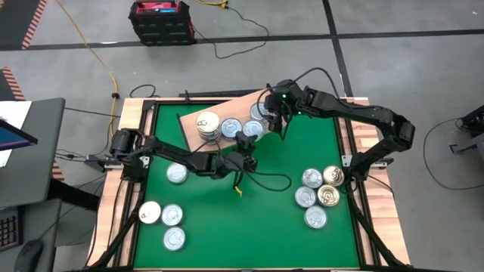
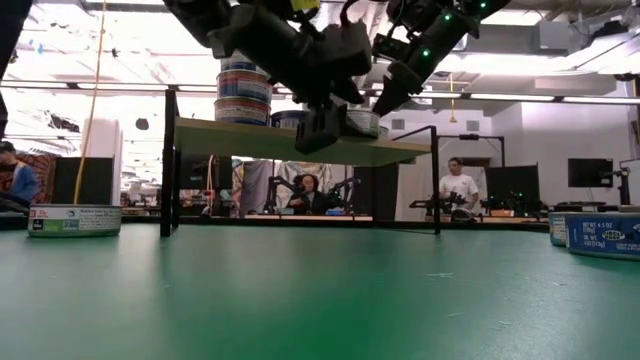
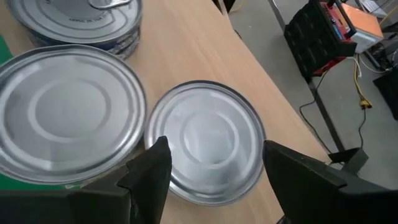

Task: Stack canned seafood by type on shelf
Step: Stack the green white tuna can on top of the green white tuna can on the shelf

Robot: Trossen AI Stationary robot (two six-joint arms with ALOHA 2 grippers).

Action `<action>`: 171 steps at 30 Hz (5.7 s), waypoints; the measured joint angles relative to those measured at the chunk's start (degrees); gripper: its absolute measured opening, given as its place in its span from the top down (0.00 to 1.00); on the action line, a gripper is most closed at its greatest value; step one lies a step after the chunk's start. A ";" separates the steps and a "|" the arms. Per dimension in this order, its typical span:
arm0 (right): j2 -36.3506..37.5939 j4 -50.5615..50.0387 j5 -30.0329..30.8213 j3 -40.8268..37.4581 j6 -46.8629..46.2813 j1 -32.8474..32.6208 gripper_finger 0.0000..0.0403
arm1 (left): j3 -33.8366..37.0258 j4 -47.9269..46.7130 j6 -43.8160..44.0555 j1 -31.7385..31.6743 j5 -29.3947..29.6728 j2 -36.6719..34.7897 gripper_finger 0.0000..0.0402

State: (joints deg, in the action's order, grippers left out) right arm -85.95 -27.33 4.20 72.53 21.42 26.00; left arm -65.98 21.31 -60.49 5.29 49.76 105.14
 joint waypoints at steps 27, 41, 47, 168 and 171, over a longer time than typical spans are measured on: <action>-3.09 4.57 -4.78 0.24 2.94 5.33 0.29 | 0.02 -1.33 -3.92 -5.08 -4.95 -0.04 0.39; -3.89 0.69 -5.85 0.33 2.56 2.92 0.29 | 0.02 -1.19 -3.67 -4.57 -5.77 -0.04 0.39; -3.89 0.06 -6.03 0.33 2.39 1.70 0.29 | 0.04 -0.92 -4.97 -3.29 -6.00 -0.04 0.40; 13.89 19.85 6.31 -19.57 -12.52 -11.23 0.29 | -8.00 -1.48 -3.05 -7.21 -9.77 -0.04 0.60; 13.32 19.48 6.41 -19.56 -12.33 -11.10 0.29 | -8.00 -2.78 -1.86 -7.18 -9.46 -0.06 0.60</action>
State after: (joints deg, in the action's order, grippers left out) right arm -72.63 -7.85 10.61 52.97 9.09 14.90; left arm -73.97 18.53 -62.35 -1.89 40.29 105.08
